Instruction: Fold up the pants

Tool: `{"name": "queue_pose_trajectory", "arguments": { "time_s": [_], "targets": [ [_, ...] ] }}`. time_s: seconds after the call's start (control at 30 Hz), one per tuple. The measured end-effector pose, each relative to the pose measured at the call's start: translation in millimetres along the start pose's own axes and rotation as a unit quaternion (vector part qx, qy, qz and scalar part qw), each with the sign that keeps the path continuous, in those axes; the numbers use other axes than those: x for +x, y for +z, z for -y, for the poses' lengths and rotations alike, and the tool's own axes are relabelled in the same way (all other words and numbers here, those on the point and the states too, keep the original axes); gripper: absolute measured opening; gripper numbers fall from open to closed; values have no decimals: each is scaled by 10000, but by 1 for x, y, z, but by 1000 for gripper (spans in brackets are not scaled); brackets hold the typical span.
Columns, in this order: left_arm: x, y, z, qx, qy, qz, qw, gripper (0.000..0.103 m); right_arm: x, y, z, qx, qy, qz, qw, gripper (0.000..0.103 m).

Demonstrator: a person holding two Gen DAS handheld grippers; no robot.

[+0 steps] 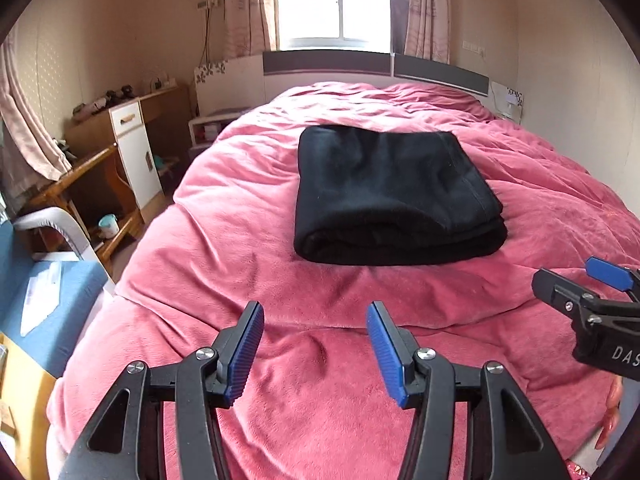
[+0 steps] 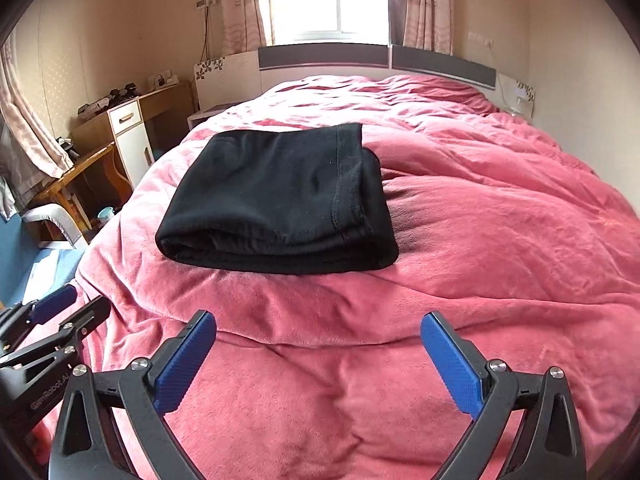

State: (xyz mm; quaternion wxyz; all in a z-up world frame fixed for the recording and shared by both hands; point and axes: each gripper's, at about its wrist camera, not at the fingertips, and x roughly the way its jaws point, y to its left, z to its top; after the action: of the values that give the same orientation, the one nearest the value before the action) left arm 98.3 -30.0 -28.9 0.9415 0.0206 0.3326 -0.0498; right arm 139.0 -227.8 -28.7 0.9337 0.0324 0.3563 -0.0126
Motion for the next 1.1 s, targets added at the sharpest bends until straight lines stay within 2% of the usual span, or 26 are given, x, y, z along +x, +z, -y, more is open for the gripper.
{"name": "queue_pose_trajectory", "arguments": {
  "time_s": [0.2, 0.43, 0.73, 1.1],
  "targets": [
    [-17, -6, -1, -51, -40, 67, 10000, 55, -16, -8, 4, 290, -135, 31, 9995, 103],
    [-27, -12, 9, -6, -153, 84, 9998, 55, -32, -22, 0, 324, -276, 51, 9991, 103],
    [-37, -11, 13, 27, 24, 267, 9996, 55, -42, -21, -5, 259, -264, 205, 9991, 103],
    [-36, -11, 12, -23, -31, 208, 9998, 55, -41, -22, -6, 235, -203, 162, 9994, 103]
  ]
}}
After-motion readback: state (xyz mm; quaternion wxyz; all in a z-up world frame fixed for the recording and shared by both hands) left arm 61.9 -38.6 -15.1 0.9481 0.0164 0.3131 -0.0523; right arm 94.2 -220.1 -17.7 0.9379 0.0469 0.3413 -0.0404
